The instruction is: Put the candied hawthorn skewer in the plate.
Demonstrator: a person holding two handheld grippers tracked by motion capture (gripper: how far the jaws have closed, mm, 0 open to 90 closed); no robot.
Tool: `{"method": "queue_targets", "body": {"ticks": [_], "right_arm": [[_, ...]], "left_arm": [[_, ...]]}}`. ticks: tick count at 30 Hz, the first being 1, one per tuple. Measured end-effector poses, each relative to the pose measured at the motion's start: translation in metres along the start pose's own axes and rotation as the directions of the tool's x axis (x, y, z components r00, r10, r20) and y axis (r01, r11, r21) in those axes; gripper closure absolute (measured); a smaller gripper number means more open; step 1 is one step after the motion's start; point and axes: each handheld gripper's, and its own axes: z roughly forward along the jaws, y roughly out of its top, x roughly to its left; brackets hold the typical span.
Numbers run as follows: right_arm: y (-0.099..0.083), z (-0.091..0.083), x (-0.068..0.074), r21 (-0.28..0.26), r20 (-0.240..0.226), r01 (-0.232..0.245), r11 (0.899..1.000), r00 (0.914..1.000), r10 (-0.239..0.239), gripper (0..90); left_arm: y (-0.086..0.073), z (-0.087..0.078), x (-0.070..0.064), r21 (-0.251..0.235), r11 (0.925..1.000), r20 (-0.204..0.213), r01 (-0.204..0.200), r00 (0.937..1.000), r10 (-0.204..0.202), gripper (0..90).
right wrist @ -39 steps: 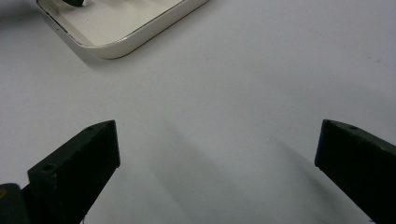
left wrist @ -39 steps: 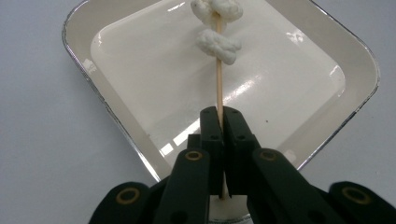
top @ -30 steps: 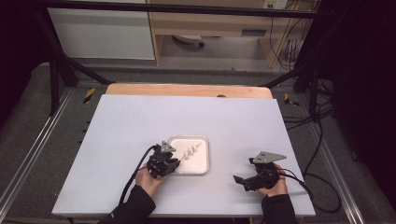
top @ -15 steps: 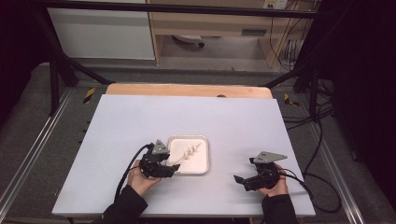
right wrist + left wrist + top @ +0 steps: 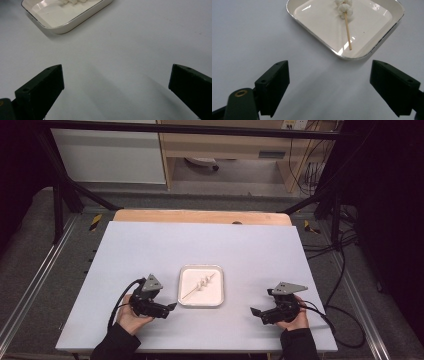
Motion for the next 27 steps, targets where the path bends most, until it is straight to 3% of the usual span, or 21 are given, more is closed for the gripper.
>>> {"method": "queue_targets", "body": {"ticks": [16,27], "right_arm": [[-0.001,0.0,0.0,0.006,0.002,-0.007,1.0,1.0,0.007,0.6],[-0.002,0.002,0.001,0.016,-0.002,-0.006,1.0,1.0,0.006,0.6]], "left_arm": [[-0.051,-0.019,0.025,-0.039,0.9972,0.002,0.063,0.998,-0.063,15.5],[-0.058,-0.021,0.03,-0.053,0.9958,0.008,0.075,0.9972,-0.074,15.9]]}}
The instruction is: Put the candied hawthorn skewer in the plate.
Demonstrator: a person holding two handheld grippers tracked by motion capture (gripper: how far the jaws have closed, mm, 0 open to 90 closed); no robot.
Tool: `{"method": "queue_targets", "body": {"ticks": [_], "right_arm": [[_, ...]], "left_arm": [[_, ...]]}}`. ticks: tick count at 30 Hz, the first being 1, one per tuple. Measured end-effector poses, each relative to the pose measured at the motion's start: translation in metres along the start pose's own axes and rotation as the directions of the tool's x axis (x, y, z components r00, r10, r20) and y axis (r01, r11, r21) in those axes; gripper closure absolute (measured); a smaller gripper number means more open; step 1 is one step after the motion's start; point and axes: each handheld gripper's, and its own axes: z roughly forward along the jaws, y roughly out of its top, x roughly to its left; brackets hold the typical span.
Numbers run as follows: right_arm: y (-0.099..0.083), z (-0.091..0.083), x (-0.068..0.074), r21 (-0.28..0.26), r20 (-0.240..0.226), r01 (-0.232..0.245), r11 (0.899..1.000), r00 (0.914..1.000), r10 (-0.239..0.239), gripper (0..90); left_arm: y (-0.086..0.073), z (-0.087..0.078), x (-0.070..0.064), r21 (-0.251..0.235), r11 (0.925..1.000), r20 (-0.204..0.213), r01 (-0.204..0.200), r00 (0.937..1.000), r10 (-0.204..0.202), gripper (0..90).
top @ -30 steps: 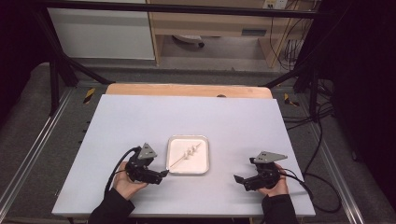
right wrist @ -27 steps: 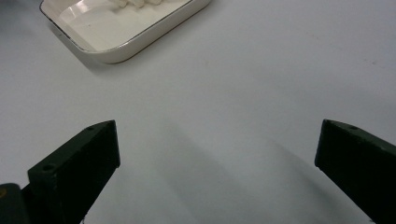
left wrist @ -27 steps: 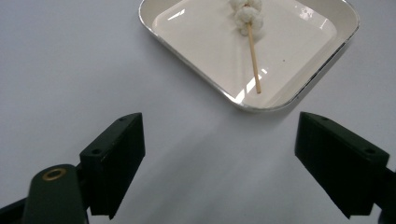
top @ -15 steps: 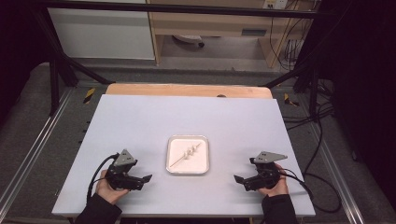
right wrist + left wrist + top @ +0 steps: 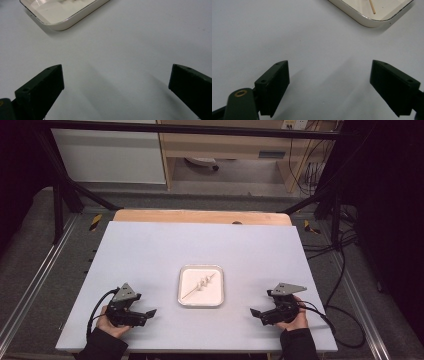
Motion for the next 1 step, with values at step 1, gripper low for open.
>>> {"method": "queue_targets", "body": {"ticks": [1], "right_arm": [[0.0,0.0,0.0,0.0,0.0,0.0,1.0,1.0,0.0,0.5]], "left_arm": [[-0.0001,0.0,0.0,0.001,1.0,0.0,0.0,1.0,0.0,15.9]]}}
